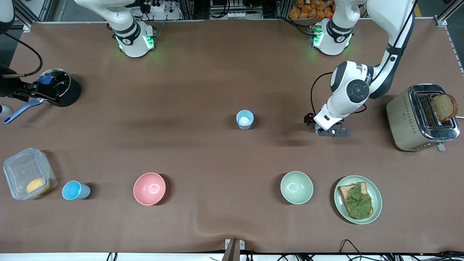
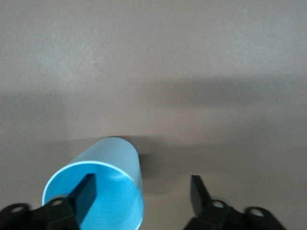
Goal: Stack blue cups with both arms
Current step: 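Grasp the light-blue cup near the toaster with the left gripper, then carry the cup with the left gripper over the placed cup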
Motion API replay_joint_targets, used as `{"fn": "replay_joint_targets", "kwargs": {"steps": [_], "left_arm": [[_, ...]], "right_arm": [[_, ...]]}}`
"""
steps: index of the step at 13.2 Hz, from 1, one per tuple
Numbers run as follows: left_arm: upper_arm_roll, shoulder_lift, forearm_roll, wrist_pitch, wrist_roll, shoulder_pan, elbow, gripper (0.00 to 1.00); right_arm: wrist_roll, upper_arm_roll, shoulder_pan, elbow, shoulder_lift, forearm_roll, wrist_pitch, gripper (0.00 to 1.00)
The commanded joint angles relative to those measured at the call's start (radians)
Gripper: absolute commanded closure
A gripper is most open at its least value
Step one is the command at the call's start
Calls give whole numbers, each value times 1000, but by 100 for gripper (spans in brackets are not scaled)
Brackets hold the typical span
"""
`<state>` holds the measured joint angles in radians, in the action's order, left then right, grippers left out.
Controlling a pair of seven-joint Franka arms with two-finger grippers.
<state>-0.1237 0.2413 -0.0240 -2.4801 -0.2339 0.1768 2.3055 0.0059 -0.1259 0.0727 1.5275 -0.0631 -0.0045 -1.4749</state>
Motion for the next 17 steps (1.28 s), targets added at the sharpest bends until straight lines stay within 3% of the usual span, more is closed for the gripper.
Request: {"fn": "replay_joint_targets", "kwargs": {"steps": [1,2,11,13,15,17], "left_arm": [[-2,-30,-7,-16,27,-13,32,94],[-1,-33,-7,-16,34,-11,32,100],[-1,-138,-7,56,27,-17,17,100],[-10,-177,-5,107,27,-2,-46,100],[-81,-177,-5,188,18,26,-177,100],[-94,-172,-14,193,11,94,-234,100]], "right_arm": [[-4,15,-16,22,25,-5,1,0],[-4,15,-17,22,25,-5,2,0],[-6,14,-24,22,23,-5,5,0],[-6,15,-24,22,23,-6,5,0],[-6,14,-24,22,23,-6,7,0],[-6,14,-24,23,23,-6,7,0]]}}
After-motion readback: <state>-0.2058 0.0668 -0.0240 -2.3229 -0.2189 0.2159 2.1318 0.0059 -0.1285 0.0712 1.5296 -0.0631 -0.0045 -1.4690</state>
